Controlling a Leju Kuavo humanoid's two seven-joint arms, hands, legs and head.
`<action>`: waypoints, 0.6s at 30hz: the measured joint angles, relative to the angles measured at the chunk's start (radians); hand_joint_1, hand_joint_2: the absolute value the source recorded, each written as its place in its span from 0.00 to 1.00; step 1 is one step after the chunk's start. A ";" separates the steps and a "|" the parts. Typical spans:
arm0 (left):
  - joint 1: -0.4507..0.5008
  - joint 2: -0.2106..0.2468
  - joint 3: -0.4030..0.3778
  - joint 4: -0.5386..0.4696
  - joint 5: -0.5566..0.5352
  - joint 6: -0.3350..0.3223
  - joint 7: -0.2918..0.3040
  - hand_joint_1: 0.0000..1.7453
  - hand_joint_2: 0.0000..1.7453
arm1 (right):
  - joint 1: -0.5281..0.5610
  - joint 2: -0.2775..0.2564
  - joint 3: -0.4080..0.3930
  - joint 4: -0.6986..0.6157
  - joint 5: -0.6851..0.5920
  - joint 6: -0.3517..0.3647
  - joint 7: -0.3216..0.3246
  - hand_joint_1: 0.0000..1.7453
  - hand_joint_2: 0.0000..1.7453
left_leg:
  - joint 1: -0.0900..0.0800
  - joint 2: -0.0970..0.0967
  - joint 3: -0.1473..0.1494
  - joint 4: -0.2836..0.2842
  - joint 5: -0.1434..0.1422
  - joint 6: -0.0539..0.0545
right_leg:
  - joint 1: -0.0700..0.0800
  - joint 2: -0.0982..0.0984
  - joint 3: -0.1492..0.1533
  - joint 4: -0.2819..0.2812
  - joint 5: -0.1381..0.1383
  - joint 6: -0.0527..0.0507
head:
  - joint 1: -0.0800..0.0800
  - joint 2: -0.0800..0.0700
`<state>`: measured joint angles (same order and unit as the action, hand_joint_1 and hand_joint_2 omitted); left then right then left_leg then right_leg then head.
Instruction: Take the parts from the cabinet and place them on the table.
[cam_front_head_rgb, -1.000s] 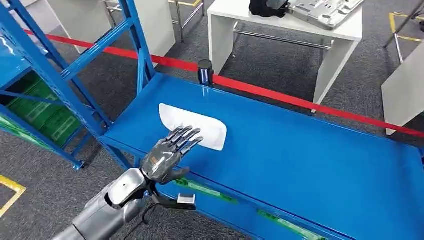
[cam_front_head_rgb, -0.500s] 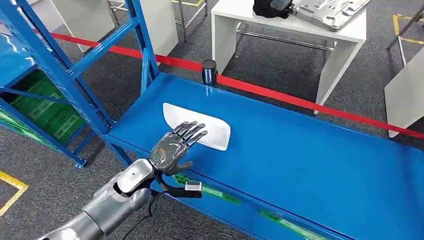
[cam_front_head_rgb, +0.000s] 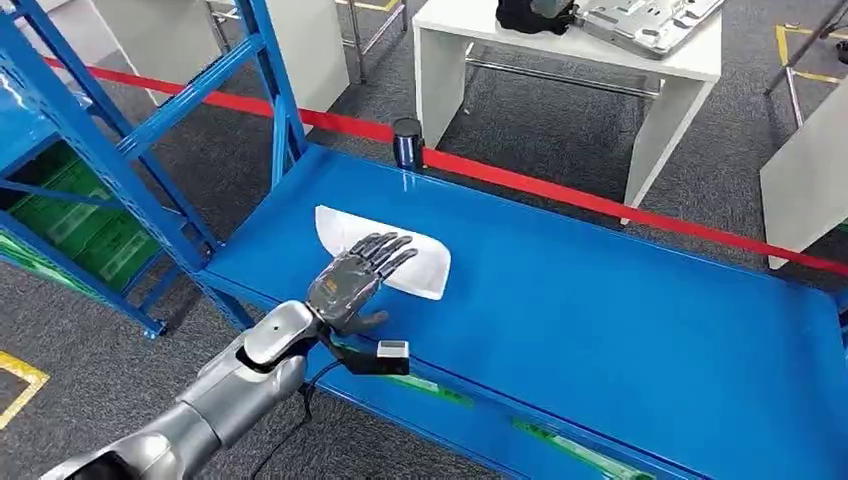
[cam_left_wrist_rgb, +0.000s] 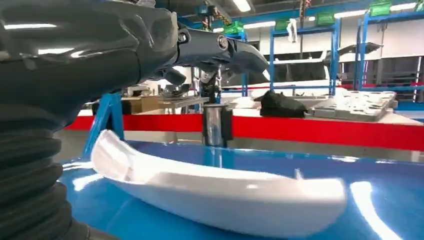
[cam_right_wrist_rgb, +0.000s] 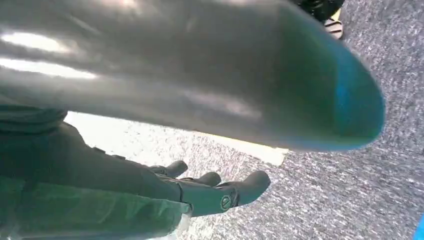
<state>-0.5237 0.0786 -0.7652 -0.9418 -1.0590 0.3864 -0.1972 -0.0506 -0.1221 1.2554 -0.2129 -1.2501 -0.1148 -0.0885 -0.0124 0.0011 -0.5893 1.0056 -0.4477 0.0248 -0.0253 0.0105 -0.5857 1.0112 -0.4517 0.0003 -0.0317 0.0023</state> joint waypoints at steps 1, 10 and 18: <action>-0.001 -0.001 0.000 0.007 0.003 -0.003 -0.003 0.00 1.00 | 0.000 0.000 0.001 0.000 0.002 0.000 0.000 0.00 0.00 | -0.001 0.000 0.000 -0.001 0.000 0.001 | -0.002 0.000 0.002 -0.005 0.003 0.005 | 0.002 0.000; -0.038 -0.029 -0.005 0.126 0.061 -0.025 -0.055 0.00 1.00 | -0.011 -0.010 0.015 0.000 0.022 0.000 0.011 0.00 0.00 | 0.003 0.002 0.020 -0.036 0.026 0.021 | 0.000 -0.006 -0.128 0.247 -0.083 0.022 | 0.008 0.000; -0.075 -0.041 -0.010 0.198 0.076 -0.047 -0.076 0.00 1.00 | -0.028 -0.018 0.018 0.000 0.026 0.002 0.014 0.00 0.00 | 0.001 -0.001 0.001 0.003 0.004 -0.008 | -0.007 -0.008 -0.009 0.005 0.008 -0.003 | 0.005 0.000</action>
<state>-0.5985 0.0378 -0.7755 -0.7442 -0.9834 0.3391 -0.2731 -0.0783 -0.1400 1.2734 -0.2129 -1.2245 -0.1133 -0.0744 -0.0114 -0.0002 -0.5879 1.0082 -0.4435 0.0167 -0.0325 0.0027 -0.5946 1.0157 -0.4437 -0.0028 -0.0263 0.0023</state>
